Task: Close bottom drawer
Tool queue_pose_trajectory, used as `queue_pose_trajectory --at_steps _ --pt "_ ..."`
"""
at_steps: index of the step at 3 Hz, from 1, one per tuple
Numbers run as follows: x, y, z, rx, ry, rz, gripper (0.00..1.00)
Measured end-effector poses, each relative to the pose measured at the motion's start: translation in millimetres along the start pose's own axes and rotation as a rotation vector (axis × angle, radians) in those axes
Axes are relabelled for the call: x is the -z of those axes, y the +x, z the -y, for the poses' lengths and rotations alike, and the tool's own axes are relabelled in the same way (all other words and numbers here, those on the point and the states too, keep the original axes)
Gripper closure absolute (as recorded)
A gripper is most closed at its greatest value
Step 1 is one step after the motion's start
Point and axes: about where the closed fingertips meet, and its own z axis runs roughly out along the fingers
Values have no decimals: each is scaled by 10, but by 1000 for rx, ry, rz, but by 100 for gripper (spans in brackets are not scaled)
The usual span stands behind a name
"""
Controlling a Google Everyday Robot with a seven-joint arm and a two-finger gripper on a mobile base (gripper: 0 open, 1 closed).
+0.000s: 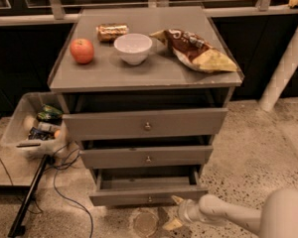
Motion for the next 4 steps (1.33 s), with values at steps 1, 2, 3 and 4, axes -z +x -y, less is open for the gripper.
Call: queue_pose_trajectory --at_steps 1,2,3,4 --pt "-198 -142 376 19 -4 10 42" --pt "-293 -221 808 24 33 16 65" --pt "-288 -229 852 25 40 17 63" --pt "-288 -229 851 25 40 17 40"
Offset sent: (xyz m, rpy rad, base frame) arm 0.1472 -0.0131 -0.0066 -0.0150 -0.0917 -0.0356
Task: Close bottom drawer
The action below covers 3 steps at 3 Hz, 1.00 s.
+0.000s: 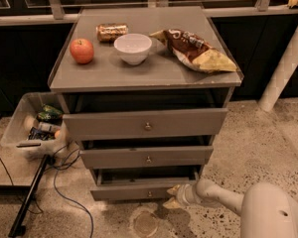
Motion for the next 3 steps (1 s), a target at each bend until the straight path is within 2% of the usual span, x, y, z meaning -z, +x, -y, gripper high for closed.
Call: queue_pose_trajectory --at_steps 1,2,3 --pt "0 0 0 0 0 0 16" --pt "-1 0 -1 0 0 0 0" --pt "-1 0 -1 0 0 0 0"
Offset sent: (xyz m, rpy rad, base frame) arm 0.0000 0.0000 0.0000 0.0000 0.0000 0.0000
